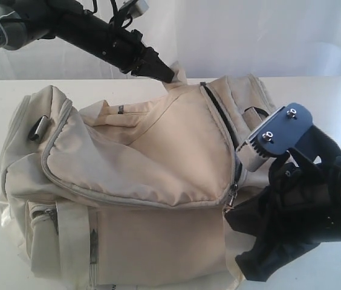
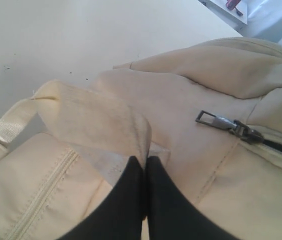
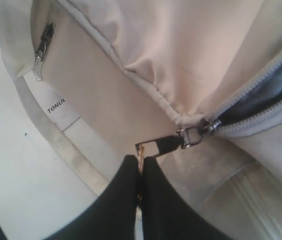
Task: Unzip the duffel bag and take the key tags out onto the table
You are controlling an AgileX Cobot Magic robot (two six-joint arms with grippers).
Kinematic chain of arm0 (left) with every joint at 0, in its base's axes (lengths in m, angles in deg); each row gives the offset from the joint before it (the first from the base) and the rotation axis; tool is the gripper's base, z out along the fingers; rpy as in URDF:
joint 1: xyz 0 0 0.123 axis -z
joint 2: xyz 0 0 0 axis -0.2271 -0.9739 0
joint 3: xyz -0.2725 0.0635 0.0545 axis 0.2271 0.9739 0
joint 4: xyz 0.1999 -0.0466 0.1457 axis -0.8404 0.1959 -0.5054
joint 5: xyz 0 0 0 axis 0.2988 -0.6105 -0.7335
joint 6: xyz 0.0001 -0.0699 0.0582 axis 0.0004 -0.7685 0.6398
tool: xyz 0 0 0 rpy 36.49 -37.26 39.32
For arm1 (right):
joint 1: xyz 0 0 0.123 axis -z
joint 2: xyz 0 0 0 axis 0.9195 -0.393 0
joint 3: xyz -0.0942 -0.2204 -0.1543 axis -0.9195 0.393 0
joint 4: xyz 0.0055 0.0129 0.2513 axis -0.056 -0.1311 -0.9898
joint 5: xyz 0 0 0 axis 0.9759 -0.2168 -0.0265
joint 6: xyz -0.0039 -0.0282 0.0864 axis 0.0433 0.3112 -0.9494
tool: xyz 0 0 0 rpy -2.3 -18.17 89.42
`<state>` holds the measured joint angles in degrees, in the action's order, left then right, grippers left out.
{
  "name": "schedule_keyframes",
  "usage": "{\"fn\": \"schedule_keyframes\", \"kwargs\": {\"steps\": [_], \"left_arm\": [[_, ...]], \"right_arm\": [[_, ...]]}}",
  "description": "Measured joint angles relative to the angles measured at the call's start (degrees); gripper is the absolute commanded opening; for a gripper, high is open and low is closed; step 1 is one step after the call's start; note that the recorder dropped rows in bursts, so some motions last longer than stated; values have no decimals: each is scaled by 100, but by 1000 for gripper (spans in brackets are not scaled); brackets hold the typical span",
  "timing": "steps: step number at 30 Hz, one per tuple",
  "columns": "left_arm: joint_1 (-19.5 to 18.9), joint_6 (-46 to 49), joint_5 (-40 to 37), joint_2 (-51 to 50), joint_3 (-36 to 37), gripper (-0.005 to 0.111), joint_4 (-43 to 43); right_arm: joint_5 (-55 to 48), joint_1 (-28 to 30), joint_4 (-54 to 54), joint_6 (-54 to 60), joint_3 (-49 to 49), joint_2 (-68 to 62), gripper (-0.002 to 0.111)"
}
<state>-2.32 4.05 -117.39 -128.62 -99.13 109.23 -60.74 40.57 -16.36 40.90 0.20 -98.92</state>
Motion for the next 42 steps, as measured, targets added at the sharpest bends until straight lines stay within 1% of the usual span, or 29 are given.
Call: {"fn": "schedule_keyframes", "kwargs": {"steps": [2, 3, 5, 6, 8, 10, 11, 14, 16, 17, 18, 20, 22, 23, 26, 27, 29, 32, 34, 37, 39, 40, 42], "left_arm": [[0, -4, 52, 0, 0, 13, -42], [0, -4, 52, 0, 0, 22, -71], [0, -43, 62, 8, 0, 35, -201], [-10, -49, 73, 15, 0, 45, -244], [-31, -49, 98, 47, 0, 57, -313], [-80, -49, 105, 97, 0, 64, -365], [-103, -49, 83, 152, 0, 65, -372], [-197, -65, -238, 342, 0, 64, -441], [-298, -65, -715, 524, 0, 64, -464], [-344, -65, -897, 601, 0, 64, -464], [-391, -82, -898, 698, 0, 64, -467], [-499, -232, -898, 889, 118, 64, -467], [-590, -388, -898, 1125, 382, 64, -491], [-619, -414, -898, 1244, 522, 64, -491], [-668, -473, -898, 1608, 1104, 57, -512], [-668, -463, -898, 1762, 1352, 52, -524], [-668, -378, -898, 2137, 1949, 45, -532], [-668, -67, -888, 2823, 3114, 38, -407], [-668, 280, -888, 3404, 3934, 37, -87], [-602, 948, -888, 4283, 5250, 34, 625], [-375, 1220, -874, 4847, 6130, 28, 985], [-146, 1321, -796, 5130, 6545, 24, 1081], [519, 1414, -414, 5577, 7238, 18, 1186]], "right_arm": [[43, 0, -15, 0, -7, 0, 0], [56, 0, -25, 0, -7, 0, 0], [81, 0, -38, 0, -7, 0, 0], [83, 0, -38, 0, -7, 0, 0], [93, 0, -38, 0, -7, 0, 0], [117, 0, -38, 0, -7, 0, 0], [154, 0, -38, 0, -7, 0, 0], [224, 0, -38, 0, -7, 0, 0], [250, 0, -38, 0, -7, 0, 1], [272, 0, -38, 0, -7, 0, 4], [287, 0, -38, 0, -7, 0, 6], [287, -3, -38, 0, -7, 0, 15], [287, -13, -38, 10, -7, 0, 26], [287, -24, -46, 8, -7, 0, 35], [275, -34, -62, 8, -7, 0, 53], [264, -34, -62, 12, -7, 0, 56], [232, -34, 54, 23, -7, 25, 57], [133, -34, 298, -150, -201, 183, 57], [104, -34, 547, -417, -411, 337, 57], [2, -34, 1269, -1275, -800, 525, 57], [-257, -34, 1922, -1889, -1084, 575, 57], [-438, -34, 2227, -2135, -1209, 575, 57], [-829, -34, 2661, -2413, -1410, 551, 57]]}}
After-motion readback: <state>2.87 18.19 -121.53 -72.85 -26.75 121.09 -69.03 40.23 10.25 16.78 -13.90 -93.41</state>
